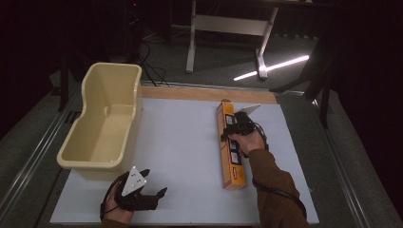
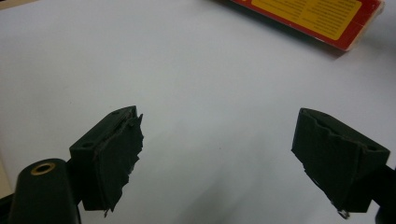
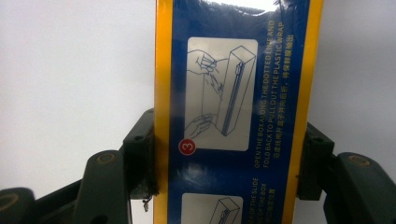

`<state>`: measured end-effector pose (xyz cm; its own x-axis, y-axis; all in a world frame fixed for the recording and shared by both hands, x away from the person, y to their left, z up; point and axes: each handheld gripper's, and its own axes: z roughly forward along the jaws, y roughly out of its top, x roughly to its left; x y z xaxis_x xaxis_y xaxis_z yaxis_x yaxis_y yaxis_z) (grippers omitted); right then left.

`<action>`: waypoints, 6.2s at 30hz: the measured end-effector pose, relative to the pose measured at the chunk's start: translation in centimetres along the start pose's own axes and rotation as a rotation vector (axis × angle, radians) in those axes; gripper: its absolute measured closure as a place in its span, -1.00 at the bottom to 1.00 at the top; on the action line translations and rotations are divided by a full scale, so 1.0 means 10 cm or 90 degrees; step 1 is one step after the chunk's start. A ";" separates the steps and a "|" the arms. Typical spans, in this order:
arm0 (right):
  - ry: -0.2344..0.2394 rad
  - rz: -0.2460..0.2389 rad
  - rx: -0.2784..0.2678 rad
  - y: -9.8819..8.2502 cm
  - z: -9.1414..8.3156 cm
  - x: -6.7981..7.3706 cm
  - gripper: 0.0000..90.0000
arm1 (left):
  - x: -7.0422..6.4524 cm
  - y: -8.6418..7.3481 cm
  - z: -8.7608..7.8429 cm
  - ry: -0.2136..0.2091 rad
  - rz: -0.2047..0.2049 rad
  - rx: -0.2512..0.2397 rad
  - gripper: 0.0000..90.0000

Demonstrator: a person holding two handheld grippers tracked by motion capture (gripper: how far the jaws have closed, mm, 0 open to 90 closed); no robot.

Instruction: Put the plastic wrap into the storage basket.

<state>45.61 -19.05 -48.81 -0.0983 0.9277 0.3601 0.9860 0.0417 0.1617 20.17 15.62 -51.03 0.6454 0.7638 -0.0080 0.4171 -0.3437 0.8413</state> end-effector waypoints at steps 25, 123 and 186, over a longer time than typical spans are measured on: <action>0.204 0.023 -0.028 0.06 -0.18 0.31 -0.13 | -0.01 0.00 0.02 -0.002 0.002 -0.002 -0.65; 0.474 -0.001 -0.139 0.26 -0.57 1.92 -0.13 | -0.05 0.02 0.05 -0.017 0.008 -0.011 -0.66; 0.568 0.011 -0.084 0.25 -0.01 2.84 -0.14 | -0.02 0.01 0.02 -0.022 -0.008 -0.035 -0.66</action>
<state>45.23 7.38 -38.13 -0.2056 0.2934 0.9336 0.9703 -0.0632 0.2335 20.18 15.30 -51.05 0.6625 0.7482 -0.0363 0.3897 -0.3029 0.8697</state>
